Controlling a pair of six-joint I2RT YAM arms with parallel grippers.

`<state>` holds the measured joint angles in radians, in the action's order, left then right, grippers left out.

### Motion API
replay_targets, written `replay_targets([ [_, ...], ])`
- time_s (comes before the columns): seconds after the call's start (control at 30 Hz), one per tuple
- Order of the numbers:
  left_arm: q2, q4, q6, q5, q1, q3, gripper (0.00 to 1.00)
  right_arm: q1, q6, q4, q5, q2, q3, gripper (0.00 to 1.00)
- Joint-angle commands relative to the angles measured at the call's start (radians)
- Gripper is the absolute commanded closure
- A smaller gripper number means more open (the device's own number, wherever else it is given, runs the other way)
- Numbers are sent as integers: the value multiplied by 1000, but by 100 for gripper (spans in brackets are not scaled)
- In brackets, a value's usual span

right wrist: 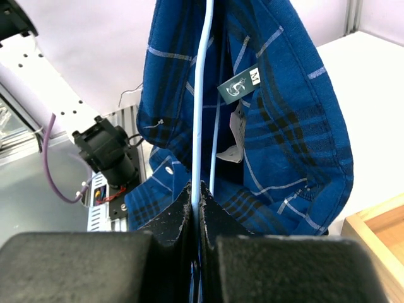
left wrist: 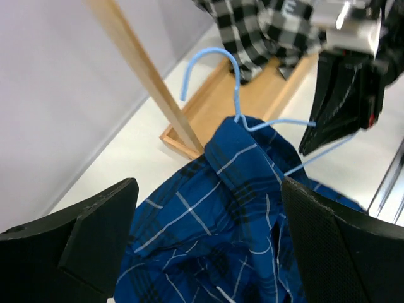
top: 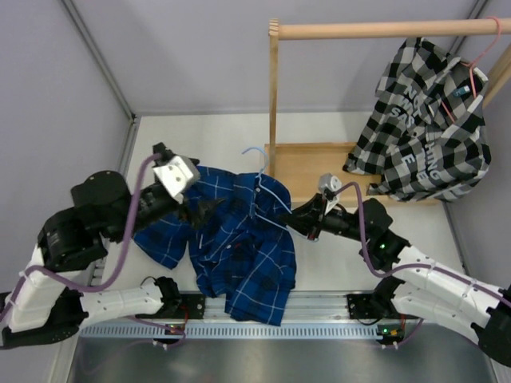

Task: Place the shirt on the hanger

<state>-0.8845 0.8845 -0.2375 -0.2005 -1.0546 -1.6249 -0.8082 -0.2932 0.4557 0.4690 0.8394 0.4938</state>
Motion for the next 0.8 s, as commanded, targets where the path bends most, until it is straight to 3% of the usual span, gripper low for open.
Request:
replay_targets([
  [0.0,-103,-42,-121,136,-2,36,2,10,8,97,36,-98,-18,100],
  [0.27,-183,53,-155,456,80,-35,3,18,51,-23,97,-267,-57,100],
  [0.43,-206,83,-148,542,130,-35,9,18,101,-95,149,-358,-83,100],
  [0.77,-251,113,-154,883,139,-3,16,18,180,-290,230,-465,-23,100],
])
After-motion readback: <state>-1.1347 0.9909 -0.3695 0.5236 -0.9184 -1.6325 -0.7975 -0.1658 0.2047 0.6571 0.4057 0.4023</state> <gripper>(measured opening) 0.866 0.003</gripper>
